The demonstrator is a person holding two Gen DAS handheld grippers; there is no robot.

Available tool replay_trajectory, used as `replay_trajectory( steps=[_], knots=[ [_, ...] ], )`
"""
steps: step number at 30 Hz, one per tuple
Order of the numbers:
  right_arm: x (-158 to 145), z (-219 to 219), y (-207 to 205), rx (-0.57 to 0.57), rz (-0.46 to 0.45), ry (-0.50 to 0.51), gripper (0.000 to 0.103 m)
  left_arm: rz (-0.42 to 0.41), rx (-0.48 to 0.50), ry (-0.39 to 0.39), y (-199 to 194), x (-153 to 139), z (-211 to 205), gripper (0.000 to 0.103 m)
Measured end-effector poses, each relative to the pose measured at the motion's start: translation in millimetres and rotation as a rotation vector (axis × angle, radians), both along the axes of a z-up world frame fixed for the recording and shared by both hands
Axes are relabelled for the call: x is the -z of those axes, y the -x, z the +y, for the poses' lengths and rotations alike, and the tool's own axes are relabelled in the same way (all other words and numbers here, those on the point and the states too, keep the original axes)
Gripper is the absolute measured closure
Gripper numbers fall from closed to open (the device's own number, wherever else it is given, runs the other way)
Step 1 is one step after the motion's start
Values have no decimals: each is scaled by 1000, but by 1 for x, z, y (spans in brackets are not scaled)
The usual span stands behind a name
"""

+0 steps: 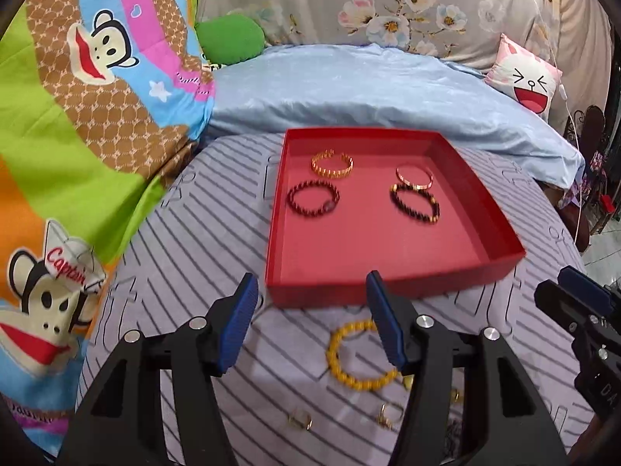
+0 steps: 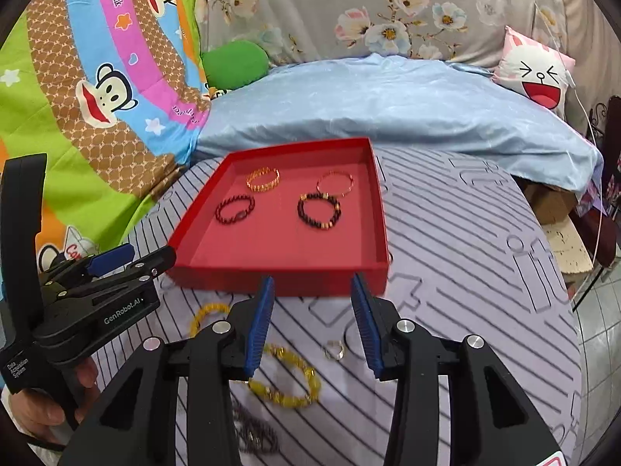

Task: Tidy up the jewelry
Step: 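Grasp the yellow bead bracelet with the left tool while the right tool grasps the yellow-crystal bracelet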

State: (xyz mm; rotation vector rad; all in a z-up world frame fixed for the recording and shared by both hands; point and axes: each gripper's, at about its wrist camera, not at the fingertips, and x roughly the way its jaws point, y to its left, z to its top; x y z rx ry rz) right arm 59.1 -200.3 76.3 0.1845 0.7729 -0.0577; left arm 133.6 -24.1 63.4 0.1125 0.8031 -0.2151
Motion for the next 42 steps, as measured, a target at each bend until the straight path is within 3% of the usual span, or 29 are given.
replay_trajectory(
  steps=[15, 32, 37, 42],
  knots=[
    [57, 6, 36, 6, 122, -12, 67, 70, -42, -15, 42, 39, 13, 48],
    [81, 23, 3, -27, 169, 18, 78, 100, -41, 19, 31, 50, 13, 48],
    [83, 20, 2, -19, 168, 41, 92, 107, -33, 21, 25, 52, 8, 48],
    [83, 17, 4, -14, 167, 40, 94, 114, -29, 16, 20, 56, 3, 48]
  ],
)
